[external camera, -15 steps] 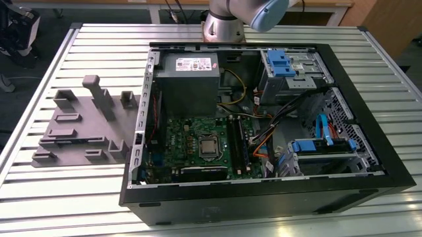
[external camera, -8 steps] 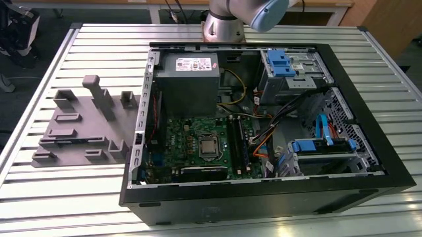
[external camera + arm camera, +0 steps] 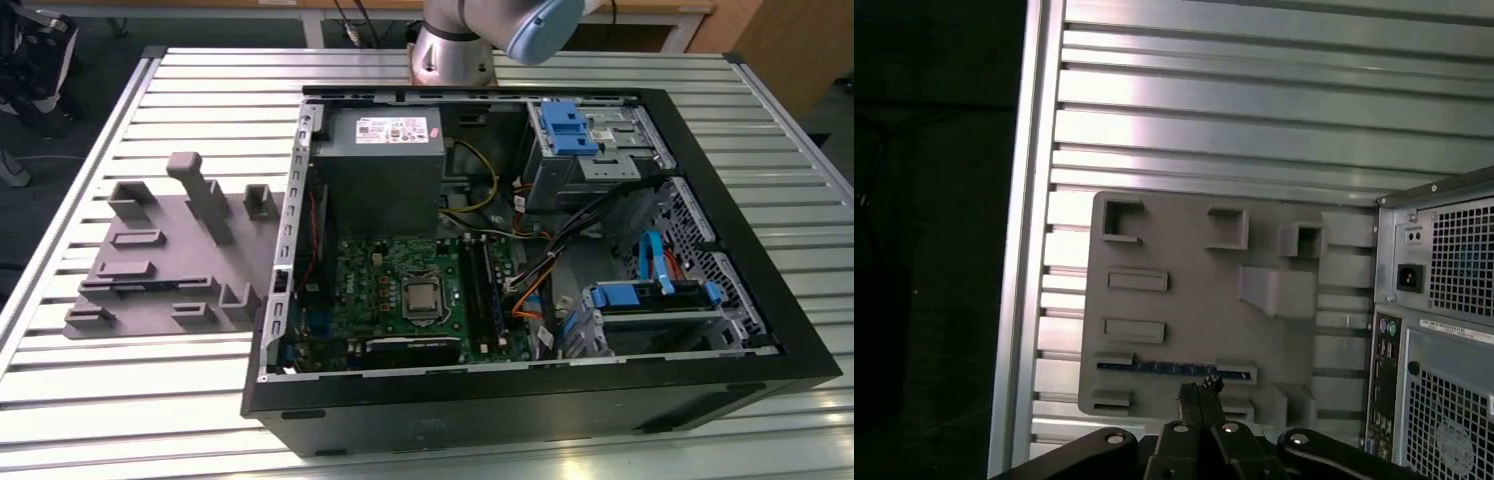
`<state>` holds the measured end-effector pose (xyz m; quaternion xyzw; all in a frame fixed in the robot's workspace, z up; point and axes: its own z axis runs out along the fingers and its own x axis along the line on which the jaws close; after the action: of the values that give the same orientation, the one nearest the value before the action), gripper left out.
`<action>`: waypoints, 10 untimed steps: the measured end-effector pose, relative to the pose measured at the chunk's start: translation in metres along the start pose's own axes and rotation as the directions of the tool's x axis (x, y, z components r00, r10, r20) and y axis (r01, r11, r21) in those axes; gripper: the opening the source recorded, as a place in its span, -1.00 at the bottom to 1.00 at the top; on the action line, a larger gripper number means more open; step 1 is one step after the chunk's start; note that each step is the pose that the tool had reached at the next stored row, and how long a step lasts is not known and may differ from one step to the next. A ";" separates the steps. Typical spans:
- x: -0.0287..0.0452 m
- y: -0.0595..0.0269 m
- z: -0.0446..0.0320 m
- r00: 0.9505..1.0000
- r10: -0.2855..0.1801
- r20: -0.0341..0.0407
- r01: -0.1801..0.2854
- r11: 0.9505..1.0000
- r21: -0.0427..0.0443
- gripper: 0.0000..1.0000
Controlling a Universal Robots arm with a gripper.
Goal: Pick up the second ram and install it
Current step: 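Pick up the second ram and move it above second insertion slot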
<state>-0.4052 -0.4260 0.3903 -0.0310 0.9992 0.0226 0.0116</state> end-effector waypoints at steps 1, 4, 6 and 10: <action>0.0003 0.0000 0.0000 1.000 -0.011 -0.001 0.011 1.000 0.000 -0.79; 0.0015 0.0000 0.0000 0.999 -0.043 -0.002 0.043 0.999 -0.001 -0.79; 0.0022 0.0001 0.0000 0.998 -0.065 -0.003 0.065 0.998 -0.002 -0.79; 0.0038 0.0002 0.0000 0.994 -0.109 -0.005 0.109 0.994 -0.003 -0.79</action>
<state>-0.4090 -0.4261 0.3902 -0.0857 0.9960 0.0230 0.0103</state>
